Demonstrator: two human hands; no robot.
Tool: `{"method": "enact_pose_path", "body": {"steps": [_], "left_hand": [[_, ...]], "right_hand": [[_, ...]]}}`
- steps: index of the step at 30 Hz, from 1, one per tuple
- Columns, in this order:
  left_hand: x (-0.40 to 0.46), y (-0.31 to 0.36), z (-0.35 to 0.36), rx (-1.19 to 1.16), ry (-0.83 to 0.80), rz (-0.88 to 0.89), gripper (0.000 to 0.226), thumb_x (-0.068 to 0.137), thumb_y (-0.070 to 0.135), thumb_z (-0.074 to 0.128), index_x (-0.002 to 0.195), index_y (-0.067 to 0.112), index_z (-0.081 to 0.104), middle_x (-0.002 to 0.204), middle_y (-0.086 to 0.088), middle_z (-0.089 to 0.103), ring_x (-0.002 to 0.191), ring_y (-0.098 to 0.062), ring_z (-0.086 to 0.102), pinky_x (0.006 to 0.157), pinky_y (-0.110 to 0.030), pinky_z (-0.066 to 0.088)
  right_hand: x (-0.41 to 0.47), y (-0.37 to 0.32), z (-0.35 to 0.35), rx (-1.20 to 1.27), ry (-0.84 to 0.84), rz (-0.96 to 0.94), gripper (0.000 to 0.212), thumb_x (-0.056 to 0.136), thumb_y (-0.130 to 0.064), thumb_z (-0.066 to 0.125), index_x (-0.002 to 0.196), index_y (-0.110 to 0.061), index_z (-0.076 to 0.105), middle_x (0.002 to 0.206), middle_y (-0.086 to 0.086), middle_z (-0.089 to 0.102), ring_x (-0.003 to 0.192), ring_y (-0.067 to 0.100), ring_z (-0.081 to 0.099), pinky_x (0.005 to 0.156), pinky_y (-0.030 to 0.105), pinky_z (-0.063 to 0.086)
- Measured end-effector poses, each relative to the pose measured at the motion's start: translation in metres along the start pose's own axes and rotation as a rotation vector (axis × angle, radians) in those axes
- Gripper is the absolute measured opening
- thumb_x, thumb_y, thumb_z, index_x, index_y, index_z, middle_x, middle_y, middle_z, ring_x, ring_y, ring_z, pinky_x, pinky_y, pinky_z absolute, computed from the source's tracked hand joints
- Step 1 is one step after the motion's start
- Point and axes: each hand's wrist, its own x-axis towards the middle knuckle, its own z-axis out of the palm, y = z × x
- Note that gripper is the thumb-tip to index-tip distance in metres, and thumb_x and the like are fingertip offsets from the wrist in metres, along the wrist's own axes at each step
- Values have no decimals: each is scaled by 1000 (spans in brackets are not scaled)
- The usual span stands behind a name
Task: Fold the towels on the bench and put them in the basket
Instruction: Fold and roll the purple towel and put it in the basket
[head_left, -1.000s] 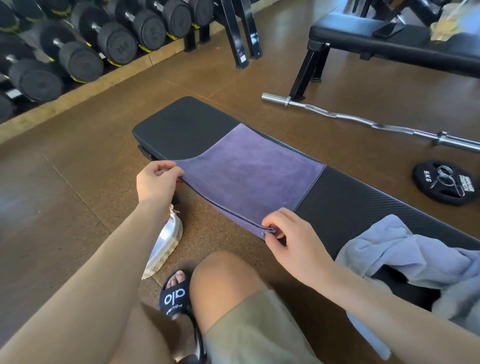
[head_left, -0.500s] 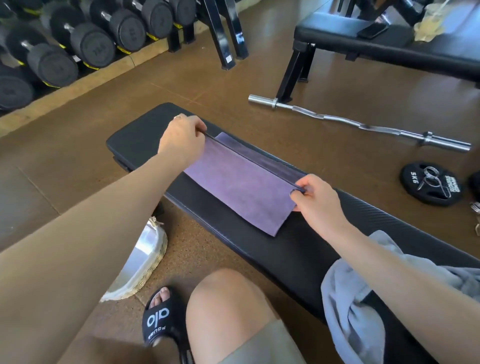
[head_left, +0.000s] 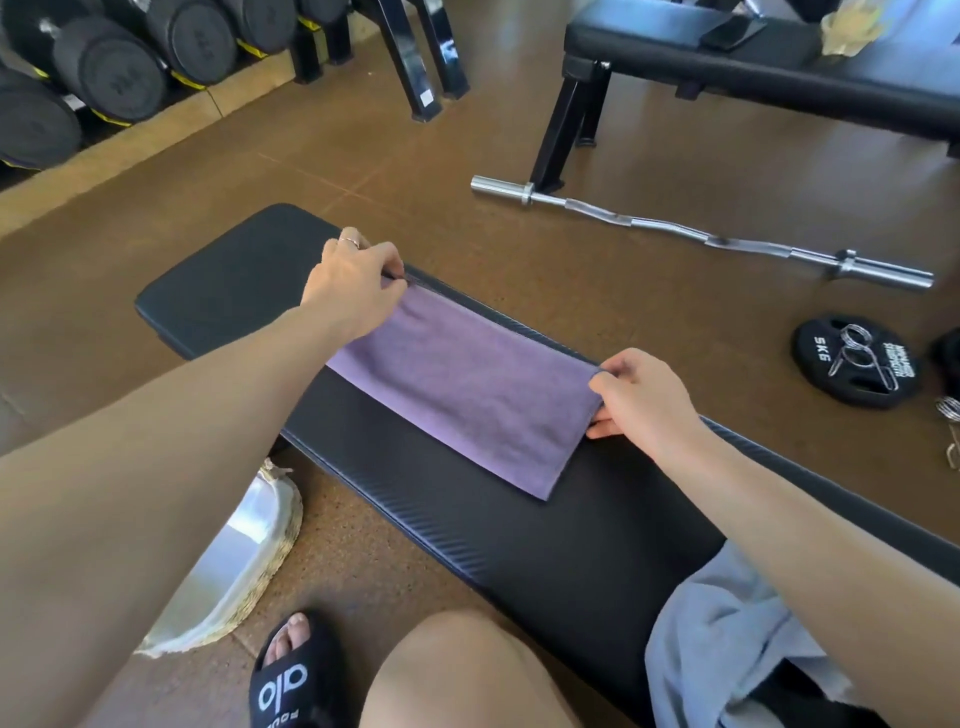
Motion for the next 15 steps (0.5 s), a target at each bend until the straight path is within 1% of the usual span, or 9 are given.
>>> {"method": "enact_pose_path", "body": {"steps": [2,4,5,6,7,8,10,13,15], "left_hand": [[2,-8,5,-57,-63,-54,29,95,32,57,123,26,56,121,-5,46,112,-27,48,89,-41,48],[2,-15,7,-161,-98,-146,46,94,31,59,138,22,47,122,-6,55,107,-25,53,90,-39,47],[2,-17,8,-220,-102,-200,50,94,30,60,140,19,45,120,-4,59,105,-23,53,89,-37,46],[2,-19,8,-263,-106,-249,50,94,29,60,140,18,46,117,-1,61,103,-20,53,86,-34,45],[2,-20,8,-282,-110,-281,47,94,28,61,138,17,49,117,0,63,101,-18,53,85,-31,43],[2,-22,9,-283,-110,-295,44,93,27,61,135,17,53,118,1,63,101,-17,52,84,-29,41],[1,-25,11,-267,-94,-301,38,92,27,62,128,18,59,119,1,64,100,-16,52,84,-28,41],[0,-25,14,-250,-80,-294,29,92,26,62,119,18,63,115,2,65,97,-16,53,82,-28,41],[-1,-23,14,-262,-83,-291,26,93,27,62,118,18,64,108,4,63,97,-16,53,83,-28,41]], "right_hand": [[2,-1,0,-23,18,0,10,96,-13,51,103,-16,58,84,4,70,55,17,72,68,35,63],[0,-2,1,-78,43,-39,12,95,-13,50,104,-17,57,85,3,70,49,12,68,57,21,54],[-1,-2,2,-102,57,-65,12,94,-13,51,103,-18,57,85,2,69,48,10,67,51,15,48],[-3,-1,3,-117,73,-95,12,94,-13,52,103,-19,56,85,1,68,51,10,66,49,13,46],[-5,1,3,-133,95,-131,12,93,-13,53,102,-20,56,85,1,67,58,12,66,54,15,48],[-6,4,4,-159,126,-175,13,92,-13,55,103,-20,56,86,-1,66,68,12,65,62,21,52],[-9,7,6,-221,179,-276,20,91,-11,58,110,-20,55,90,-4,64,80,12,61,75,29,49],[-11,8,9,-264,215,-413,29,90,-4,60,116,-15,55,91,-5,62,86,15,60,80,29,46],[-10,9,10,-281,221,-429,29,89,-2,60,115,-15,56,91,-5,61,88,15,60,81,30,48]]}}
